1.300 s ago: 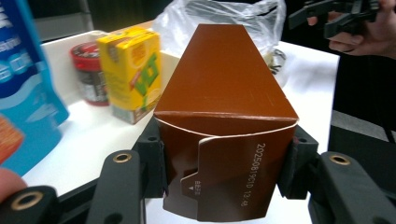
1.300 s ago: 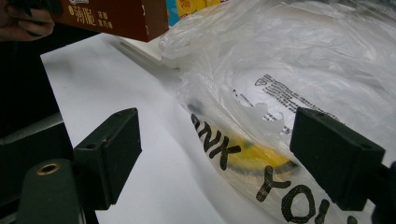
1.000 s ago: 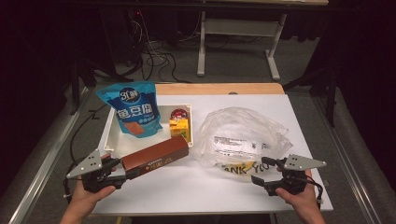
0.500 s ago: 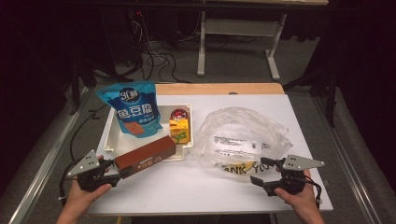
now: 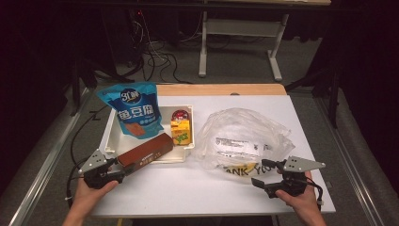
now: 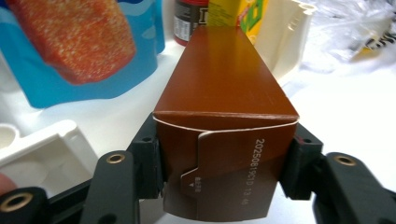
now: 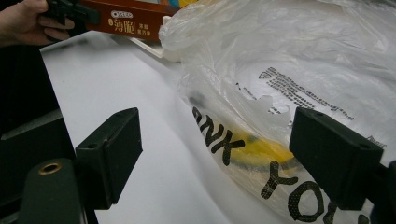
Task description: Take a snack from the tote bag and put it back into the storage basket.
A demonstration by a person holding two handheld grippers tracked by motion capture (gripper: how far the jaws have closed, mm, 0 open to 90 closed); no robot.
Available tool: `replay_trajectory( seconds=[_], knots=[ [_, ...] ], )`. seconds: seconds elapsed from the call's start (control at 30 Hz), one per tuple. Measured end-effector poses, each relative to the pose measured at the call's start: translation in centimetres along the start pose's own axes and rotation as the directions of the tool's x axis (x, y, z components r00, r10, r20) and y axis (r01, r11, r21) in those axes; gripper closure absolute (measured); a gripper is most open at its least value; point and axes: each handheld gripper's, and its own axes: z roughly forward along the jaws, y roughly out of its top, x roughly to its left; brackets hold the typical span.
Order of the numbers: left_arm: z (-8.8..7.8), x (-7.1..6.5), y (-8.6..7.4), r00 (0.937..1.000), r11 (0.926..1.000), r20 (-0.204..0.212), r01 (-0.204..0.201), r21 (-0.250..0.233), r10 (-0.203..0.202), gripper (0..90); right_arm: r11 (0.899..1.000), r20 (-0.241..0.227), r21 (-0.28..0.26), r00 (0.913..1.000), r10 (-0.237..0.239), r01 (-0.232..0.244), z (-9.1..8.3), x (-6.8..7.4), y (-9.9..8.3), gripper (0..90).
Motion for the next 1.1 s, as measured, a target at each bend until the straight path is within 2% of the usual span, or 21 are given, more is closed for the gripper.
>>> replay_trajectory(
  seconds=[0.03,0.1,0.2,0.33,0.4,0.43,0.5,0.53,0.6,0.67,0.77,0.8,0.83,0.9,1.0,1.07,1.1],
  knots=[
    [0.0,0.0,-0.1,1.0,1.0,-0.006,-0.005,0.005,0.005,42.6,1.0,-0.001,0.0,1.0,-0.004,0.004,0.0,0.0,0.0,17.5],
    [0.0,0.0,0.0,0.9995,1.0,-0.031,0.005,0.002,-0.005,32.1,1.0,-0.001,0.003,1.0,-0.007,0.007,0.0,0.0,0.0,17.5],
    [-0.3,-0.4,0.4,0.9985,0.9998,-0.051,0.018,-0.013,-0.019,22.6,1.0,-0.001,0.001,1.0,-0.007,0.007,0.0,0.1,0.0,17.4],
    [-1.1,-1.1,0.8,0.9956,0.9986,-0.086,0.033,-0.041,-0.037,19.0,1.0,0.004,-0.004,1.0,-0.002,0.002,-0.3,0.1,0.0,17.3],
    [-1.6,-1.5,0.8,0.9937,0.9975,-0.094,0.058,-0.04,-0.062,20.6,1.0,0.004,-0.006,1.0,0.0,0.0,-0.4,0.1,-0.1,17.3],
    [-1.8,-1.5,0.7,0.9932,0.997,-0.095,0.064,-0.043,-0.068,22.7,1.0,0.007,-0.004,1.0,0.001,-0.001,-0.5,0.0,-0.1,17.3],
    [-2.6,-1.3,0.9,0.9896,0.9921,-0.084,0.112,-0.055,-0.117,30.0,1.0,0.007,-0.003,1.0,-0.003,0.003,-0.5,0.0,-0.1,17.2],
    [-3.1,-1.2,1.0,0.9873,0.9889,-0.078,0.134,-0.065,-0.139,30.7,1.0,0.008,-0.001,1.0,-0.001,0.001,-0.4,0.0,-0.1,17.2],
    [-3.9,-1.1,1.1,0.9831,0.9829,-0.069,0.164,-0.084,-0.17,36.2,1.0,0.009,0.003,1.0,-0.002,0.002,-0.4,0.0,-0.2,17.2],
    [-4.4,-1.1,1.2,0.9806,0.9801,-0.079,0.171,-0.101,-0.179,39.6,1.0,0.011,0.004,0.9999,-0.003,0.003,-0.4,0.0,-0.2,17.2],
    [-4.6,-1.1,1.2,0.9763,0.9766,-0.083,0.192,-0.098,-0.2,75.7,1.0,0.009,0.004,1.0,-0.002,0.002,-0.4,-0.1,-0.2,17.3],
    [-4.3,-1.1,0.9,0.9789,0.9825,-0.101,0.171,-0.074,-0.178,84.3,1.0,0.009,0.006,1.0,0.001,-0.001,-0.3,-0.1,-0.2,17.3],
    [-4.0,-1.2,0.8,0.9783,0.9849,-0.121,0.161,-0.063,-0.168,90.0,1.0,0.009,0.008,1.0,0.001,-0.001,-0.3,-0.1,-0.2,17.4],
    [-3.5,-1.2,0.6,0.9755,0.9848,-0.139,0.164,-0.057,-0.171,90.0,1.0,0.007,0.008,1.0,-0.002,0.002,-0.2,0.0,-0.2,17.4],
    [-2.5,-1.1,0.6,0.9674,0.9838,-0.185,0.161,-0.078,-0.173,90.0,1.0,0.007,0.008,1.0,0.002,-0.002,-0.2,0.1,-0.2,17.4],
    [-2.1,-1.0,0.7,0.9618,0.9864,-0.224,0.141,-0.085,-0.157,90.0,1.0,0.007,0.007,1.0,0.002,-0.002,-0.1,0.0,-0.2,17.4],
    [-1.8,-0.9,0.8,0.9576,0.985,-0.238,0.143,-0.096,-0.162,90.0,1.0,0.009,0.008,1.0,0.004,-0.004,-0.1,0.0,-0.2,17.4]
  ],
)
